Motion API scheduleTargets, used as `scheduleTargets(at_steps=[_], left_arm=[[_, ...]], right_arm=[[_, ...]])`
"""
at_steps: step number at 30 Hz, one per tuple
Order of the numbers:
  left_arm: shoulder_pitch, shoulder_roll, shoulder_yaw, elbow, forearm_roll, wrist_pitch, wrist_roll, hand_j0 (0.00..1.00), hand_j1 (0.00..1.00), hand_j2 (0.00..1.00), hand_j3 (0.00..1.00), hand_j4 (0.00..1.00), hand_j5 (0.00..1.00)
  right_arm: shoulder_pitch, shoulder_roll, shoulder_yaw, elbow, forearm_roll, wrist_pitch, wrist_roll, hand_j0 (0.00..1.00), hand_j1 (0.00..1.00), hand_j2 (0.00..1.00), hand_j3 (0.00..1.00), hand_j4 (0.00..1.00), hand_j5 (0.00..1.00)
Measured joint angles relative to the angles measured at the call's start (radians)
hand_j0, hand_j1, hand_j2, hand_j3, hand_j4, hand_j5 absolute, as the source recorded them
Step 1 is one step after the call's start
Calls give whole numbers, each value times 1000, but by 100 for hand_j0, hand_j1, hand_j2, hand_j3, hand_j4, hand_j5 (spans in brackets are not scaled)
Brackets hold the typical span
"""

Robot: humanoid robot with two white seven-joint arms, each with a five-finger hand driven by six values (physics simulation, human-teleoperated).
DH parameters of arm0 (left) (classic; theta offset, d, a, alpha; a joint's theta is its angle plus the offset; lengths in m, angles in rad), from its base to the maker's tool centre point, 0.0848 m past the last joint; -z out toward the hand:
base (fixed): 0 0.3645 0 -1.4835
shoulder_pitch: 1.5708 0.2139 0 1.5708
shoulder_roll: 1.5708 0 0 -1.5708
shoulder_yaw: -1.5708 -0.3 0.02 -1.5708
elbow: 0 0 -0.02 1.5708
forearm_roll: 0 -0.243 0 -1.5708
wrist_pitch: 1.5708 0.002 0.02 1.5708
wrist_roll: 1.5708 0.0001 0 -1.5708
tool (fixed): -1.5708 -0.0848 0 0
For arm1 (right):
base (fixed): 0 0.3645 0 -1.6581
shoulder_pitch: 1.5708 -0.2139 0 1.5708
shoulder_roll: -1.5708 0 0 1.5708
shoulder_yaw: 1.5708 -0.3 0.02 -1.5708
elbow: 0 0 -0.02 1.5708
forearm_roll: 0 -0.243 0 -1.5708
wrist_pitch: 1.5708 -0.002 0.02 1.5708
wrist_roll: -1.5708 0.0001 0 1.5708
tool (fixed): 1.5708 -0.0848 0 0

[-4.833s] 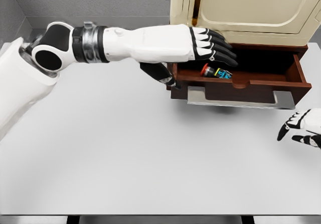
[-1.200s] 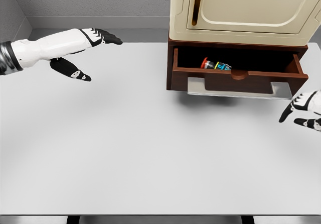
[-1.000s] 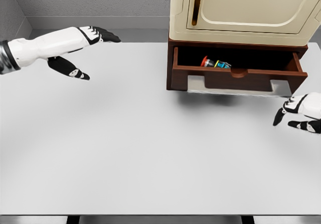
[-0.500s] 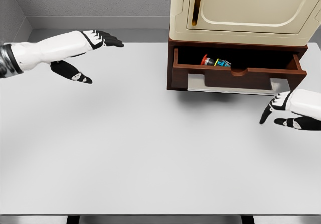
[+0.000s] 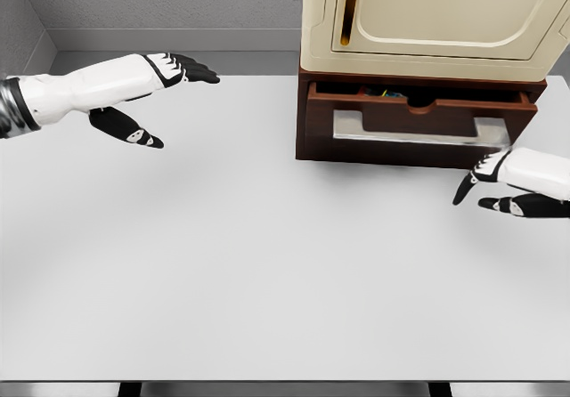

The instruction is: Put the switch into the drawer with left arm, and close the drawer with right arm

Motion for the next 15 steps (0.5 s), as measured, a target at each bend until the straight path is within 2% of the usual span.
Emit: scheduleTargets(at_steps=[6,15], left_arm=[[0,0,0,0,0,0,0,100,100,100,100,100,100],[0,1,0,-1,0,0,0,100,100,100,100,100,100]], right_arm=[[-109,40,76,54,21,-2,-1,56,56,56,56,56,56],[-147,70,122,102,27,-5,2,56,56,56,56,56,56]])
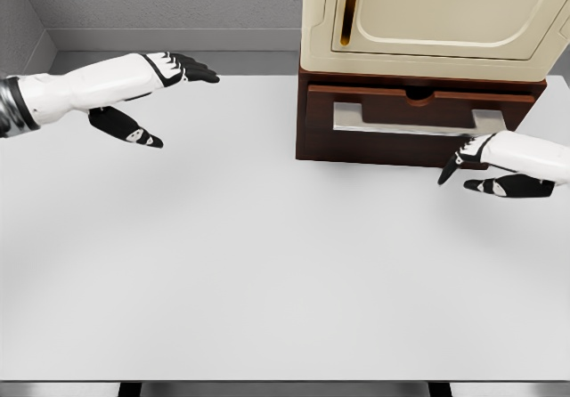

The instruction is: Put the switch into the drawer with left arm, and close the drawer with right arm

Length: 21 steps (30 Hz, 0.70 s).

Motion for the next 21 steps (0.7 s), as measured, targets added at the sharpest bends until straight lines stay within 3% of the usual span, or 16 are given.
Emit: scheduleTargets(at_steps=[10,17,21], left_arm=[[0,-3,-1,0,0,0,0,100,100,100,100,100,100],[0,-2,0,-3,0,0,0,100,100,100,100,100,100],[0,-1,0,-4,0,0,0,100,100,100,100,100,100]], right_arm=[[-44,32,12,73,11,-21,9,57,57,57,57,57,57],[-78,40,16,86,39,-34,38,58,58,58,58,58,58],[-57,36,10,82,17,-20,24,60,60,60,60,60,60]])
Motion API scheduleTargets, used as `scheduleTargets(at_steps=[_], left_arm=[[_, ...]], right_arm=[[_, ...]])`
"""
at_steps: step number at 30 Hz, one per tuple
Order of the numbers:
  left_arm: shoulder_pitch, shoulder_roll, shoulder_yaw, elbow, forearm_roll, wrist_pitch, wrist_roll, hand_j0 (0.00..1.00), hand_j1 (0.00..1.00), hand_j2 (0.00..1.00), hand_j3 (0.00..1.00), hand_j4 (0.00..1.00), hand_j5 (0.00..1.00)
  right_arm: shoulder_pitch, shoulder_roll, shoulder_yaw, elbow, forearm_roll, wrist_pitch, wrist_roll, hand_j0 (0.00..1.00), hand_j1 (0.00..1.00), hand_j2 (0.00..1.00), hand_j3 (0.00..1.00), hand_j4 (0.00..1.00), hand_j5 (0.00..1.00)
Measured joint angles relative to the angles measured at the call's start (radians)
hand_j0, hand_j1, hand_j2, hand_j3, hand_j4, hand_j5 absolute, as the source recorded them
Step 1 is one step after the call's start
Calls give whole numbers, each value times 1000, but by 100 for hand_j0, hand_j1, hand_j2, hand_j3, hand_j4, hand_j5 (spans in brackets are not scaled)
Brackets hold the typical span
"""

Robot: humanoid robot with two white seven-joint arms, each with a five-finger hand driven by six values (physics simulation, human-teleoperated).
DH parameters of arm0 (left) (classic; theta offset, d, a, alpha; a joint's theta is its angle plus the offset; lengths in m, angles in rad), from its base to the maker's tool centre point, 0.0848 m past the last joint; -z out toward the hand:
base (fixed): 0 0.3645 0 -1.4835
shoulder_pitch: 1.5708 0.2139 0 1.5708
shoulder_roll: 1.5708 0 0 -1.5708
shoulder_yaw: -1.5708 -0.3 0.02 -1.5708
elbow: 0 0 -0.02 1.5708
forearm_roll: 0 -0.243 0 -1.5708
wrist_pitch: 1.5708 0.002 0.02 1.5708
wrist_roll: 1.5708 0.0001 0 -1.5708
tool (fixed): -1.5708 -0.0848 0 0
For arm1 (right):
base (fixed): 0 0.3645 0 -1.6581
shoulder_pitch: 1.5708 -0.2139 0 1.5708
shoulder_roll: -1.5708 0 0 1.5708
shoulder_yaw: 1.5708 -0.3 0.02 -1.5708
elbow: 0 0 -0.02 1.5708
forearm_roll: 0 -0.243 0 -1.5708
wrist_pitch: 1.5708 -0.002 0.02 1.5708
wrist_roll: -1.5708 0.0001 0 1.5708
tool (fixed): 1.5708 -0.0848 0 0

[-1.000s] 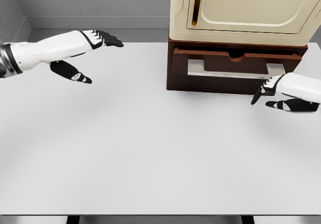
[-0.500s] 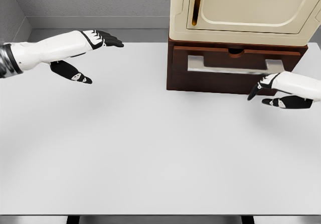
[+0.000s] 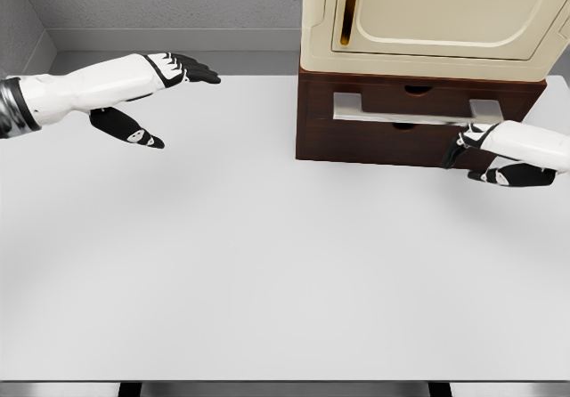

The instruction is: Put the switch into the drawer with left arm, and close the drawer with right arm

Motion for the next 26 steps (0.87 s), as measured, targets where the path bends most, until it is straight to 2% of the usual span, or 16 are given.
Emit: scheduleTargets(at_steps=[4,6,9,10,11,12,15,16,19,23,26], left_arm=[[0,0,0,0,0,0,0,100,100,100,100,100,100],[0,0,0,0,0,0,0,100,100,100,100,100,100],[2,0,0,-1,0,0,0,100,100,100,100,100,100],[2,0,0,-1,0,0,0,100,100,100,100,100,100],[1,0,0,0,-1,0,0,100,100,100,100,100,100],[2,0,0,0,-1,0,0,100,100,100,100,100,100],[18,-3,1,1,-2,0,0,100,100,100,100,100,100],[21,-3,3,1,-2,0,0,100,100,100,100,100,100],[23,0,0,6,0,0,0,100,100,100,100,100,100],[29,1,-31,82,2,0,0,100,100,100,100,100,100],[29,3,-46,108,2,0,0,100,100,100,100,100,100]], right_arm=[[35,-24,-19,-26,-13,14,-18,57,57,57,57,57,57],[126,-36,-64,-50,-16,17,-22,57,57,57,57,57,57],[279,-64,-166,-131,-18,19,-25,58,58,58,58,58,58],[299,-72,-190,-160,-19,20,-25,64,64,64,64,64,64],[331,-79,-208,-191,-19,21,-26,88,88,88,88,88,88],[344,-84,-220,-218,-20,21,-26,100,100,100,100,100,100],[357,-92,-237,-265,-20,22,-26,100,100,100,100,100,100],[377,-93,-239,-273,-20,22,-26,100,100,100,100,100,100],[380,-95,-242,-286,-20,22,-26,100,100,100,100,100,100],[385,-95,-243,-292,-20,22,-26,100,100,100,100,100,100],[385,-96,-238,-293,-20,22,-26,100,100,100,100,100,100]])
